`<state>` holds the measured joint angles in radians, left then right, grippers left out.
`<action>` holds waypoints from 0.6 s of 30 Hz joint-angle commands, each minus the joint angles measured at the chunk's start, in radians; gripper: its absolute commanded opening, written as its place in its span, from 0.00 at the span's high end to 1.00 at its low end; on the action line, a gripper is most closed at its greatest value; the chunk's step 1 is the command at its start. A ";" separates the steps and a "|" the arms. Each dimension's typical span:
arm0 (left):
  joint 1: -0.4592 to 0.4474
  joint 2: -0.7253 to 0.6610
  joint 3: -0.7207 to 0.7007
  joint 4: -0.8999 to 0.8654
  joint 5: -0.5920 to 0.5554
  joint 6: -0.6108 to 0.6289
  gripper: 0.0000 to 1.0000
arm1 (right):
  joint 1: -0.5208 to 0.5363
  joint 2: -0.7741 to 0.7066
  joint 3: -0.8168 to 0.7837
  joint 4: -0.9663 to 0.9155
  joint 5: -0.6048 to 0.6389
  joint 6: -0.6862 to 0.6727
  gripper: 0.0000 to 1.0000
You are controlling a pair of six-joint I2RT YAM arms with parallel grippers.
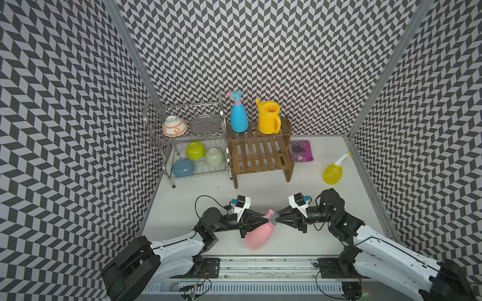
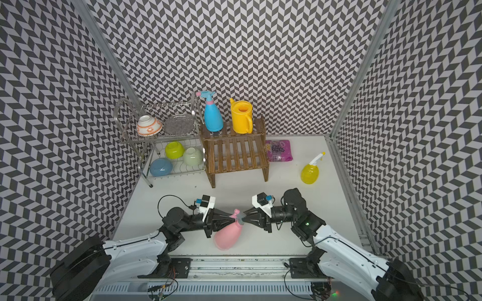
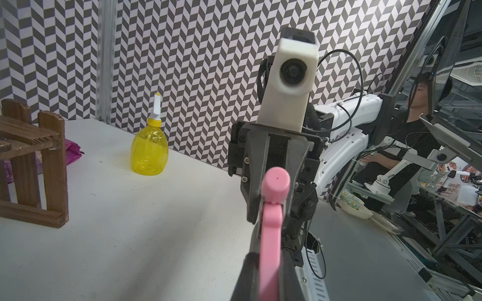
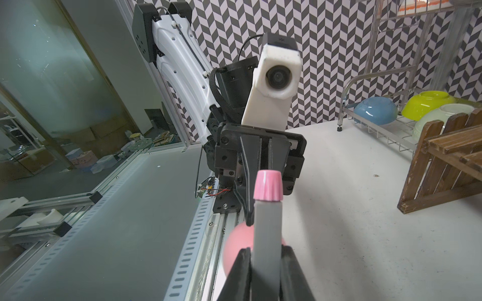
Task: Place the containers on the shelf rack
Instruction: 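Pick up a container from the center of the board.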
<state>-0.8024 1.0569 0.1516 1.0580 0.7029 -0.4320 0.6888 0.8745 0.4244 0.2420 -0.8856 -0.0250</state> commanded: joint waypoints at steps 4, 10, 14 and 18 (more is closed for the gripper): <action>-0.004 -0.072 -0.021 0.037 -0.054 0.014 1.00 | -0.015 -0.046 -0.037 0.151 0.046 0.097 0.51; -0.004 -0.133 -0.063 0.098 -0.126 -0.012 1.00 | -0.019 -0.091 -0.135 0.405 0.063 0.280 0.14; -0.009 -0.107 -0.079 0.196 -0.136 -0.054 1.00 | -0.013 -0.065 -0.194 0.638 0.063 0.410 0.10; -0.031 -0.058 -0.078 0.279 -0.147 -0.080 1.00 | 0.041 -0.026 -0.229 0.706 0.086 0.413 0.09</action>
<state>-0.8188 0.9840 0.0765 1.2133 0.5797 -0.4816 0.6956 0.8299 0.2050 0.7731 -0.8249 0.3328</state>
